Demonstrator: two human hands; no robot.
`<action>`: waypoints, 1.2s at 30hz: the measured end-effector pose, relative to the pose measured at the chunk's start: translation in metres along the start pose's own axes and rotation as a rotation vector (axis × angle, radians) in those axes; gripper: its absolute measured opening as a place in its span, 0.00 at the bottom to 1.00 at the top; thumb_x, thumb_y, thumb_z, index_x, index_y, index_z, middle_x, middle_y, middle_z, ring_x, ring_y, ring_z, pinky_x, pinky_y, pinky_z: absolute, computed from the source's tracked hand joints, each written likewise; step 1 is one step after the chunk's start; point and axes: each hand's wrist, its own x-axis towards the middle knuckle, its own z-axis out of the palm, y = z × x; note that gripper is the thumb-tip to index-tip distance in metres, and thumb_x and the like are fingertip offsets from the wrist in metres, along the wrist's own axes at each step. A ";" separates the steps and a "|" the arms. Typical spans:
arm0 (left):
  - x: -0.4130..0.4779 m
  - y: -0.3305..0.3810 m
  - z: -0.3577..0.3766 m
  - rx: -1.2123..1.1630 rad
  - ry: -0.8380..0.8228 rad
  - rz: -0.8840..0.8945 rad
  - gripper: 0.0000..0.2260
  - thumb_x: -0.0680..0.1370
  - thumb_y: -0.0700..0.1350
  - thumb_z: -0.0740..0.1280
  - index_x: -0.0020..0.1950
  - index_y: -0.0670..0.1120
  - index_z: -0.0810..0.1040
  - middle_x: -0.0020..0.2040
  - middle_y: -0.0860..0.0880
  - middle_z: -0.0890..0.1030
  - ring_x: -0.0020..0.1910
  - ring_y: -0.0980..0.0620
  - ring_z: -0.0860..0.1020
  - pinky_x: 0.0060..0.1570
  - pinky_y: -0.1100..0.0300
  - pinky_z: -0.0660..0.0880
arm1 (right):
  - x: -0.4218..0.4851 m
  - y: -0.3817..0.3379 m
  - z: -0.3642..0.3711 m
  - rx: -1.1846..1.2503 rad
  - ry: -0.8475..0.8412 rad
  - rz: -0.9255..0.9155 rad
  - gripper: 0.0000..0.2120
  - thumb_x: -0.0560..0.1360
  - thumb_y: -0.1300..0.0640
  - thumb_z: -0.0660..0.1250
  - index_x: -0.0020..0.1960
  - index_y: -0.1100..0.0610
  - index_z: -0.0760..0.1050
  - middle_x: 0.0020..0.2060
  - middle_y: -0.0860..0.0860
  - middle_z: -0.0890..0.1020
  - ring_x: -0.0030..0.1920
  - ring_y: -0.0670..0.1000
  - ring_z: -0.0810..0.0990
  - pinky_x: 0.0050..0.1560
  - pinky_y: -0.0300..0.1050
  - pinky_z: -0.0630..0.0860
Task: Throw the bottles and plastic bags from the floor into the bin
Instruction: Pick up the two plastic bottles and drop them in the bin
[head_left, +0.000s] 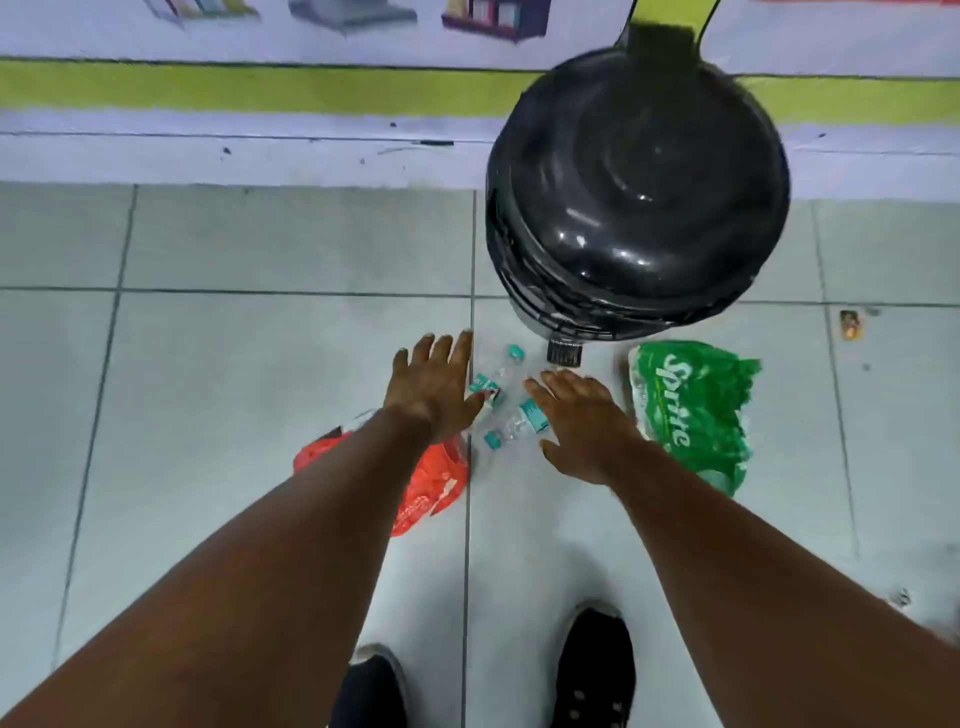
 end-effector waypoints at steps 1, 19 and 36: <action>0.011 0.000 0.014 0.001 -0.020 0.003 0.36 0.78 0.64 0.56 0.79 0.48 0.46 0.78 0.44 0.58 0.77 0.41 0.53 0.73 0.41 0.55 | 0.012 0.001 0.017 -0.020 -0.012 -0.014 0.38 0.72 0.49 0.68 0.76 0.54 0.54 0.75 0.56 0.61 0.75 0.59 0.57 0.73 0.58 0.55; 0.036 0.016 0.055 -0.044 0.026 -0.065 0.27 0.74 0.57 0.65 0.69 0.47 0.67 0.62 0.44 0.78 0.60 0.42 0.72 0.60 0.44 0.66 | 0.021 0.010 0.071 -0.096 0.073 0.005 0.27 0.65 0.59 0.72 0.63 0.55 0.72 0.54 0.54 0.79 0.63 0.59 0.72 0.69 0.57 0.62; -0.237 -0.035 -0.342 -0.100 0.272 -0.041 0.29 0.71 0.59 0.68 0.68 0.49 0.70 0.58 0.46 0.81 0.59 0.41 0.75 0.57 0.48 0.67 | -0.233 -0.087 -0.354 0.197 0.458 0.501 0.30 0.61 0.53 0.77 0.62 0.55 0.76 0.52 0.56 0.83 0.55 0.61 0.78 0.59 0.54 0.71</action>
